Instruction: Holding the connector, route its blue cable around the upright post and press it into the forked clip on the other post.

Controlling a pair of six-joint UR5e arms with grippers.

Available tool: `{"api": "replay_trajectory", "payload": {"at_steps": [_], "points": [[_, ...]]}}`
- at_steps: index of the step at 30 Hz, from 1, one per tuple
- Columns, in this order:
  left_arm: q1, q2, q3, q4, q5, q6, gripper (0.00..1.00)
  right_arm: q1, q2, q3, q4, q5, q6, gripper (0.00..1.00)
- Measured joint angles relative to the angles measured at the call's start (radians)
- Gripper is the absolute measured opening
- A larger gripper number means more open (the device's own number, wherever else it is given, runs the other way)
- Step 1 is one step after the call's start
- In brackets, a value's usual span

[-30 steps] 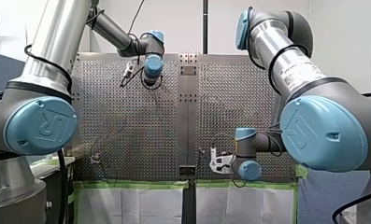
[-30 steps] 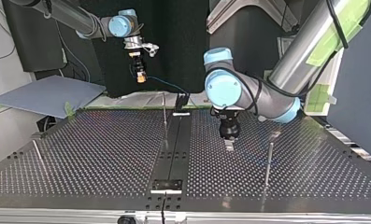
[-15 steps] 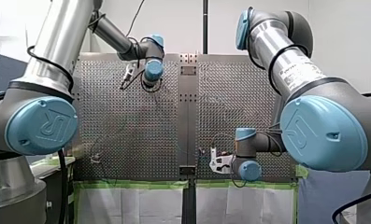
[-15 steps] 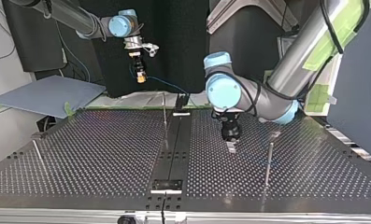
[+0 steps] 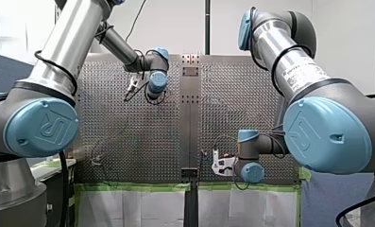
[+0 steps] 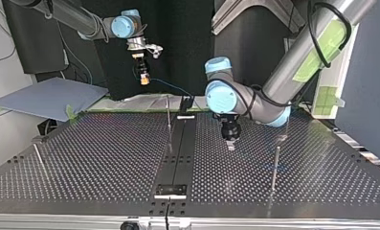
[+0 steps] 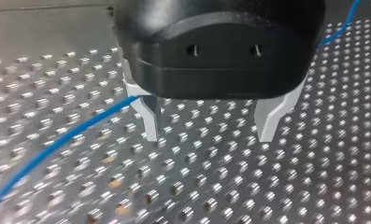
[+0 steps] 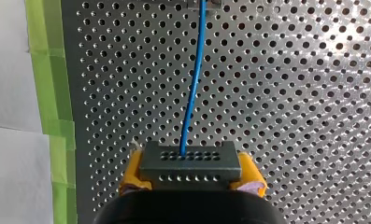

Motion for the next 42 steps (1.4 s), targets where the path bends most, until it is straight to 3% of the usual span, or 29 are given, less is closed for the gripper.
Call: {"api": "replay_trajectory", "payload": {"at_steps": [17,42], "points": [[-0.022,-0.108,0.000,0.020,-0.023,0.012,1.00,0.001,0.000,0.000,0.000,0.000,0.000,0.00],[-0.021,-0.297,0.000,0.070,-0.013,0.018,1.00,0.013,0.000,0.000,-0.003,0.000,0.000,0.00]]}}
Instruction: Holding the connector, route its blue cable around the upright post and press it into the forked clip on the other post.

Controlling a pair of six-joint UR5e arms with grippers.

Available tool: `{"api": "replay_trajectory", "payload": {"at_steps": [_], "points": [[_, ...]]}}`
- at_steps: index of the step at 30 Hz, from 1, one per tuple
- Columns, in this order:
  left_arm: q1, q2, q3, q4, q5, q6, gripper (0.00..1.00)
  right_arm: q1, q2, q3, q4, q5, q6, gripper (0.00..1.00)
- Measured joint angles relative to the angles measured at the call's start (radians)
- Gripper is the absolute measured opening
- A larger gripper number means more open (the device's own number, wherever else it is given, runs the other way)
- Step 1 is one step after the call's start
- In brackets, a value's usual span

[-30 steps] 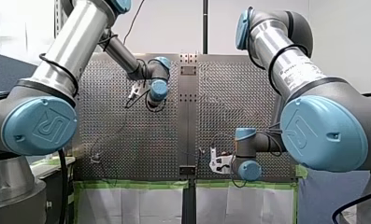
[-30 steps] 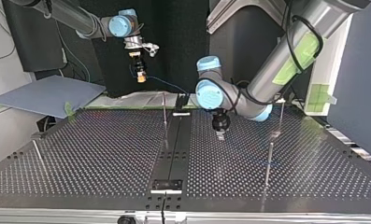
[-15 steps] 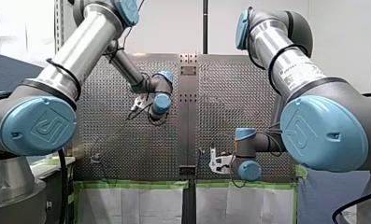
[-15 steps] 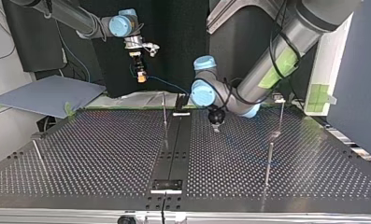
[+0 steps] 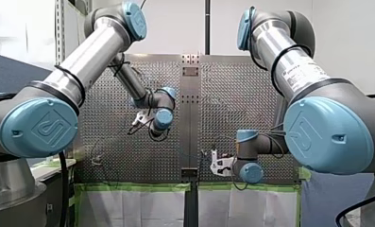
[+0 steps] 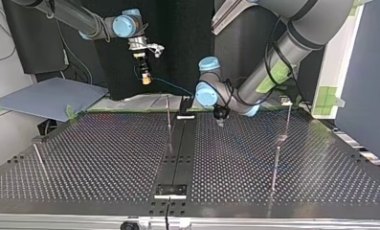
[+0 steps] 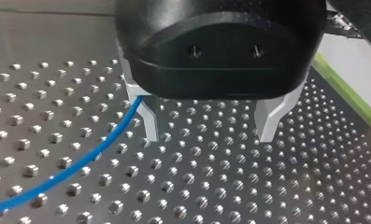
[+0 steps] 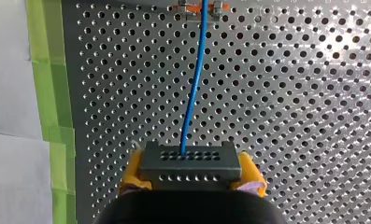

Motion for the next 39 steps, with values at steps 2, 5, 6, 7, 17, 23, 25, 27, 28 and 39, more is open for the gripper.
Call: {"api": "replay_trajectory", "payload": {"at_steps": [2,5,6,7,17,23,25,27,28,39], "points": [[0.000,-0.007,0.000,0.000,0.004,-0.001,1.00,0.000,0.000,0.000,-0.001,0.000,0.000,0.00],[-0.003,-0.024,0.000,0.000,0.009,-0.001,1.00,0.001,0.000,0.000,-0.001,0.000,0.000,0.00],[-0.003,-0.030,0.000,0.001,0.012,-0.002,1.00,0.001,0.000,0.000,-0.002,0.000,0.000,0.00],[-0.004,-0.039,0.000,0.002,0.016,-0.003,1.00,0.001,0.000,0.000,-0.002,0.000,0.000,0.00],[-0.013,-0.126,0.010,0.003,0.080,-0.042,1.00,0.001,0.000,0.000,-0.002,0.000,0.000,0.00],[-0.026,-0.143,0.009,0.004,0.136,-0.098,1.00,0.001,0.000,0.000,-0.002,0.000,0.000,0.00],[-0.031,-0.144,0.009,0.004,0.155,-0.117,1.00,0.001,0.000,0.000,-0.002,0.000,0.000,0.00],[-0.038,-0.144,0.009,0.004,0.171,-0.132,1.00,0.001,0.000,0.000,-0.002,0.000,0.000,0.00],[-0.042,-0.144,0.009,0.004,0.182,-0.143,1.00,0.001,0.000,0.000,-0.002,0.000,0.000,0.00],[-0.083,-0.145,0.009,-0.011,0.272,-0.232,1.00,0.001,0.000,0.000,-0.002,0.000,0.000,0.00]]}}
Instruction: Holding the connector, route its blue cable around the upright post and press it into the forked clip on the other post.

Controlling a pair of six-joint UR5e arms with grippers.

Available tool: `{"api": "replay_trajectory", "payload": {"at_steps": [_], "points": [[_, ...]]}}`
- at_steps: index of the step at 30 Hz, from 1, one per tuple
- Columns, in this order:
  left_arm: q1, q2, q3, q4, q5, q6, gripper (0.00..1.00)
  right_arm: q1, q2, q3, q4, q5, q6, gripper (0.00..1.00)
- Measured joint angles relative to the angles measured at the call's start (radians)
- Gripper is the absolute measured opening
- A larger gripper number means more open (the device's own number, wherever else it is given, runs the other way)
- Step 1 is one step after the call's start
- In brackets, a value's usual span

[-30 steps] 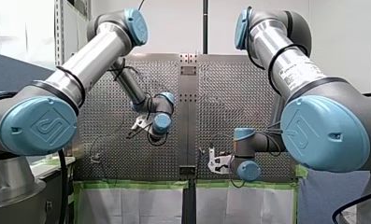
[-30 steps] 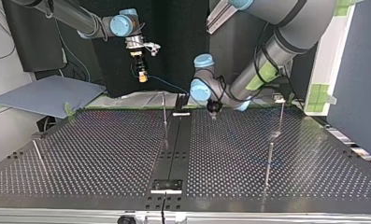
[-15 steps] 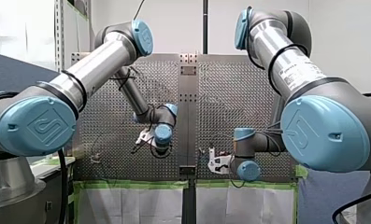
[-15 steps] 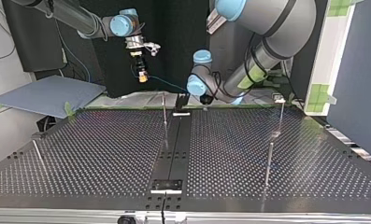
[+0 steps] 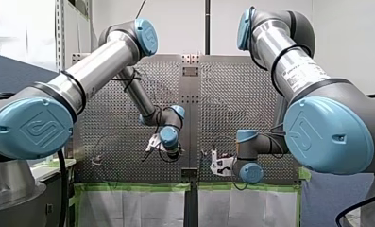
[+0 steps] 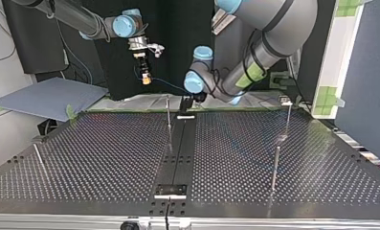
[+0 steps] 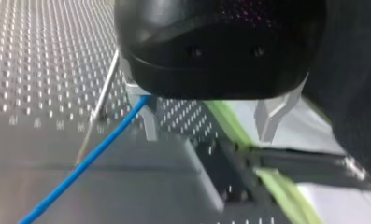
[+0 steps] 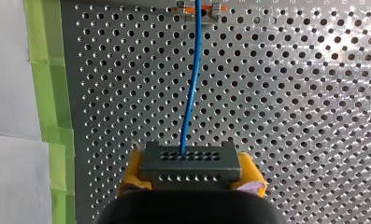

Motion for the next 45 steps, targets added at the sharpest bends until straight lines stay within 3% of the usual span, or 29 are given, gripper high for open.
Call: {"api": "replay_trajectory", "payload": {"at_steps": [10,17,24,31,36,40,45], "points": [[-0.027,-0.002,-0.008,-0.028,0.077,-0.021,1.00,0.000,0.000,0.000,0.002,0.000,0.000,0.00],[-0.040,-0.030,-0.008,-0.049,0.085,-0.023,1.00,0.000,0.000,0.000,0.004,0.000,-0.001,0.00],[-0.050,-0.039,-0.008,-0.012,0.110,-0.051,1.00,-0.001,0.000,0.000,0.005,0.000,-0.001,0.00],[-0.057,-0.039,-0.008,0.048,0.159,-0.109,1.00,-0.009,0.000,-0.001,0.005,-0.003,0.000,0.00],[-0.064,-0.039,-0.008,0.091,0.140,-0.153,1.00,-0.014,0.000,-0.005,0.009,-0.014,0.000,0.00],[-0.072,-0.039,-0.009,0.131,0.105,-0.192,1.00,-0.016,0.001,-0.010,0.020,-0.039,0.000,0.00],[-0.088,-0.039,-0.012,0.173,0.062,-0.237,1.00,-0.017,0.001,-0.012,0.023,-0.048,0.000,0.00]]}}
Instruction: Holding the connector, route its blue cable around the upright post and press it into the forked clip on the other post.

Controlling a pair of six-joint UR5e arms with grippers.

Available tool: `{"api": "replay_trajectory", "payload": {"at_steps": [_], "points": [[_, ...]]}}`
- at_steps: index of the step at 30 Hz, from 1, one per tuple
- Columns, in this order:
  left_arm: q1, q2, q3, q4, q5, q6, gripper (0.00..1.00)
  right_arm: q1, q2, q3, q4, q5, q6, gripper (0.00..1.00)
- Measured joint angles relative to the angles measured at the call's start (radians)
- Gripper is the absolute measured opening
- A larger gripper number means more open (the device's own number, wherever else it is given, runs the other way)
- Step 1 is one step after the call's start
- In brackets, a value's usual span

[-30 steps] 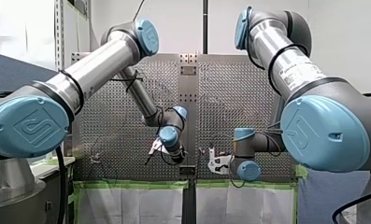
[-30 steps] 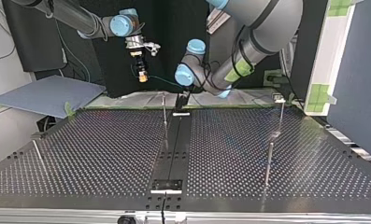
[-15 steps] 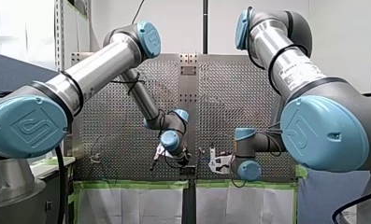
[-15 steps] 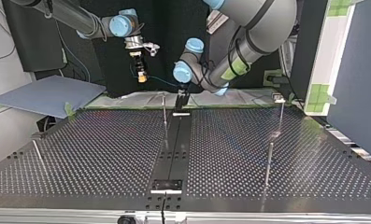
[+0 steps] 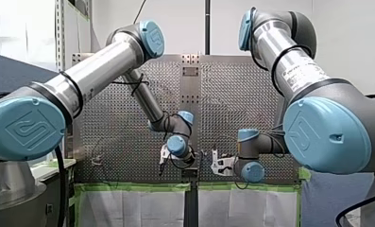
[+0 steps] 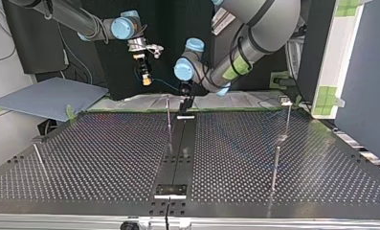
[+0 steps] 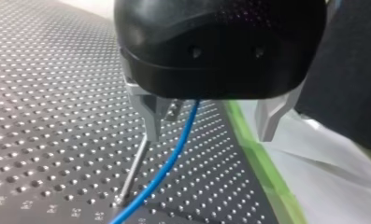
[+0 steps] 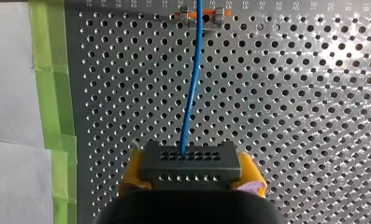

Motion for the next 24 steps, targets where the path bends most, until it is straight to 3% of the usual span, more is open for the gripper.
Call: {"api": "replay_trajectory", "payload": {"at_steps": [8,9,13,15,16,18,19,21,22,24], "points": [[-0.019,0.000,-0.039,0.069,-0.073,-0.070,1.00,0.000,0.001,-0.002,0.000,-0.002,0.000,0.00],[-0.020,0.000,-0.042,0.076,-0.079,-0.073,0.91,0.000,0.000,-0.002,0.000,-0.002,0.000,0.00],[-0.026,0.000,-0.048,0.106,-0.098,-0.076,0.80,0.000,0.001,-0.002,0.001,-0.001,0.000,0.00],[-0.029,0.000,-0.049,0.119,-0.098,-0.071,0.65,0.000,0.001,-0.002,0.001,-0.001,0.000,0.00],[-0.031,0.000,-0.049,0.128,-0.096,-0.067,0.65,0.000,0.001,-0.002,0.001,-0.001,0.000,0.00],[-0.036,-0.001,-0.049,0.142,-0.091,-0.064,0.45,0.000,0.001,-0.002,0.000,-0.001,0.000,0.00],[-0.039,-0.001,-0.049,0.151,-0.087,-0.061,0.45,0.000,0.001,-0.002,0.001,-0.001,0.000,0.00],[-0.043,-0.001,-0.050,0.160,-0.084,-0.059,0.22,0.000,0.001,-0.002,0.000,-0.001,0.000,0.00],[-0.045,0.000,-0.050,0.163,-0.083,-0.058,0.22,0.000,0.001,-0.003,0.001,-0.001,0.000,0.00],[-0.047,0.000,-0.050,0.166,-0.083,-0.057,0.07,0.000,0.001,-0.003,0.001,-0.001,0.000,0.00]]}}
